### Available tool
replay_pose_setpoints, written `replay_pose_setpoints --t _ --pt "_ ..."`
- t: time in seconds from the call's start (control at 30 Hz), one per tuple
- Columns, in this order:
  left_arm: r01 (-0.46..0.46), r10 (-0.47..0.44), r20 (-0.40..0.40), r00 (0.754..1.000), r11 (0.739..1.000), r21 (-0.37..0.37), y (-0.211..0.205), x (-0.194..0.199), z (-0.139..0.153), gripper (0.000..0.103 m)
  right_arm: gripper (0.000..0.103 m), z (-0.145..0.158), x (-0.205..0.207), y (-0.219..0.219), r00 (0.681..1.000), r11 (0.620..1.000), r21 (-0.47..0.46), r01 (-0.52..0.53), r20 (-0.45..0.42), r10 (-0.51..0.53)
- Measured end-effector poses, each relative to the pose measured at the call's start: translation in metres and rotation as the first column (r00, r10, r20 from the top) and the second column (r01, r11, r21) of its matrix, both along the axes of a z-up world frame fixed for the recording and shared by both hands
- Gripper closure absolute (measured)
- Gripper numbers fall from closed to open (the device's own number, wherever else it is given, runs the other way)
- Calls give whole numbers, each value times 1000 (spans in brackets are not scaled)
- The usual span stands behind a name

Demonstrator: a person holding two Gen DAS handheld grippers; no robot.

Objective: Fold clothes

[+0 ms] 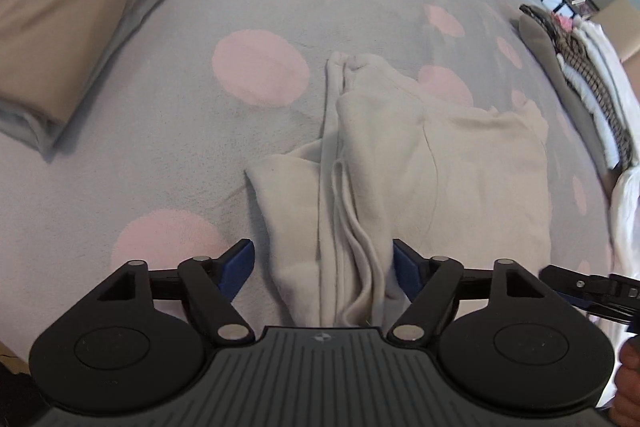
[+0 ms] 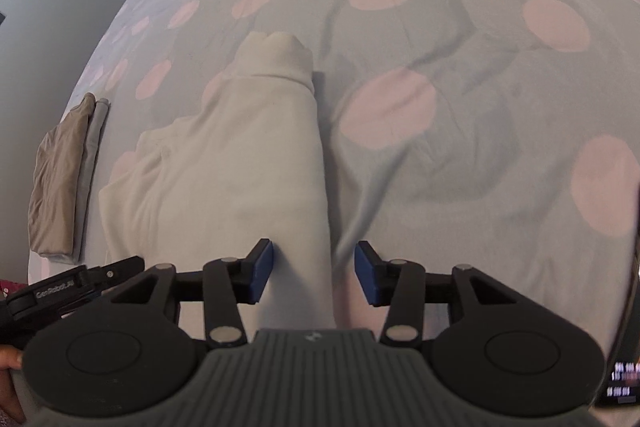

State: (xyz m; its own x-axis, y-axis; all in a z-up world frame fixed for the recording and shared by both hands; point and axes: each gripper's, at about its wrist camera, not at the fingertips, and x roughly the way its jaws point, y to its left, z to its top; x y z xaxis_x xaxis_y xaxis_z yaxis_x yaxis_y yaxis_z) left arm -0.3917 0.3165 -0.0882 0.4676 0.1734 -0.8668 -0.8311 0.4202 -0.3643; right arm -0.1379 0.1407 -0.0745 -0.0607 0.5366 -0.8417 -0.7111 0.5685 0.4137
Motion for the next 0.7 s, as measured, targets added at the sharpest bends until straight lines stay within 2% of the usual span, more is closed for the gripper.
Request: replay_pose_setpoints --t 0.23,0.3,0.4,0.57,0.63,0.7 --pt "11 -15 70 997 999 46 9 6 -4 28 50 -27 22 20 990 998 57 20 -143 -12" --pt "18 -23 83 996 998 61 10 9 -5 29 50 -31 22 23 988 997 73 16 -157 -4" --pt "28 -36 102 994 996 85 12 14 -5 37 50 -34 22 25 987 995 97 4 -160 11" --pt "43 -59 134 989 991 125 15 21 -5 59 51 -36 25 29 983 991 128 31 -182 -8" --pt "48 -69 146 987 989 140 16 24 -5 69 58 -34 24 32 985 990 133 42 -174 -18" --pt "45 -66 152 986 989 142 16 25 -3 73 67 -31 23 33 987 990 135 49 -161 -27"
